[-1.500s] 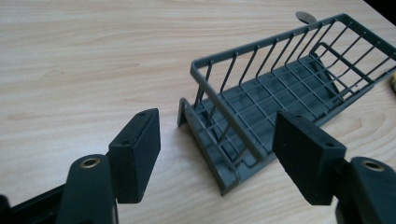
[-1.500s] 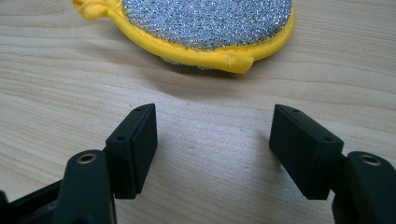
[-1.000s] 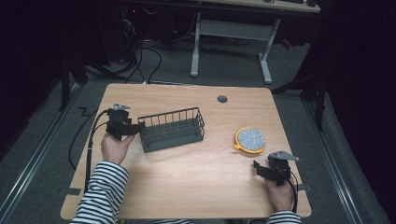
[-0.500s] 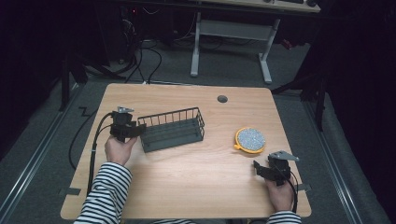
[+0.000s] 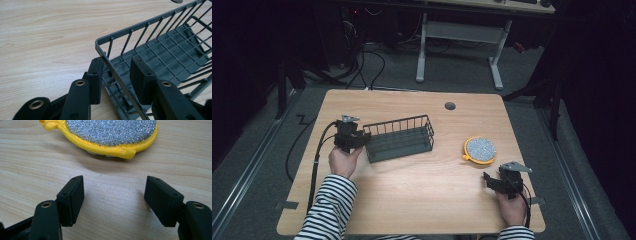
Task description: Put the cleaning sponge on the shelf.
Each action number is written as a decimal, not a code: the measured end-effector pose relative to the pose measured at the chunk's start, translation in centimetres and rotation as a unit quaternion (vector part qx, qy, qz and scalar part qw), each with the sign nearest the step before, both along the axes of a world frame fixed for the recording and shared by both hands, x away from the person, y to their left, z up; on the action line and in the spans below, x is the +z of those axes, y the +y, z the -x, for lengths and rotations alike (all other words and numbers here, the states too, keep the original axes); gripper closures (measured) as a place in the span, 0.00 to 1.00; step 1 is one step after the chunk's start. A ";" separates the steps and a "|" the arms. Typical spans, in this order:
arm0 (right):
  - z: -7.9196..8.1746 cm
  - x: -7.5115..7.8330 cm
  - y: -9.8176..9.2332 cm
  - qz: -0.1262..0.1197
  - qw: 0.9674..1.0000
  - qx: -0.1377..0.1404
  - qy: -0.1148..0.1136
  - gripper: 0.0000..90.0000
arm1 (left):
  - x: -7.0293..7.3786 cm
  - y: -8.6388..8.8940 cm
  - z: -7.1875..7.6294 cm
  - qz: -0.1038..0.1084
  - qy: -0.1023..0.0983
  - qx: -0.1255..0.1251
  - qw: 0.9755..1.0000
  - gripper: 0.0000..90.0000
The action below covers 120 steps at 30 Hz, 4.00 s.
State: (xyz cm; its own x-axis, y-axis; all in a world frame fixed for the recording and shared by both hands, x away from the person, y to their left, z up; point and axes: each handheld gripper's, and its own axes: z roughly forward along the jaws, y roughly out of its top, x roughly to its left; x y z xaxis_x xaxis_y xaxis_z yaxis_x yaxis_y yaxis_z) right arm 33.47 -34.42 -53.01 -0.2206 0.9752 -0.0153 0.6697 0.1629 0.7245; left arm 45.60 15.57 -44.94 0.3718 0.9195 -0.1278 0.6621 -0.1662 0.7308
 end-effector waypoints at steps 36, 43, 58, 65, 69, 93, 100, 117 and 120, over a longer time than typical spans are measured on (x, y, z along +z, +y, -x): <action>0.0 0.0 0.0 0.000 1.000 0.000 0.000 0.36 | -0.1 -3.5 0.6 0.027 -0.009 -0.037 0.999 0.72; 0.0 0.0 0.0 0.000 1.000 0.000 0.000 0.36 | 0.0 -3.6 0.8 0.024 -0.014 -0.039 0.999 0.68; 0.0 0.0 0.0 0.001 1.000 0.000 0.000 0.36 | 0.7 -0.5 4.0 0.050 -0.052 -0.020 0.997 0.38; 0.0 0.0 0.0 0.001 1.000 0.000 -0.002 0.37 | -0.3 1.6 5.9 0.053 -0.059 -0.012 0.997 0.39; 0.0 0.0 -0.1 0.001 1.000 -0.002 -0.002 0.39 | -1.2 2.6 7.0 0.046 -0.056 -0.004 0.997 0.39; 0.0 0.0 -0.1 0.000 1.000 -0.004 -0.001 0.40 | -8.3 4.2 6.9 -0.036 -0.021 0.054 0.998 0.39; 0.0 0.0 -0.1 0.000 1.000 -0.003 -0.001 0.39 | -8.7 4.0 7.0 -0.051 -0.025 0.050 0.997 0.39; 0.4 2.5 0.3 -0.025 0.999 0.022 -0.016 0.47 | -8.7 3.8 7.1 -0.054 -0.024 0.048 0.997 0.36; 0.1 3.3 0.1 -0.034 0.999 0.025 -0.016 0.46 | -8.7 3.8 7.1 -0.054 -0.023 0.047 0.997 0.35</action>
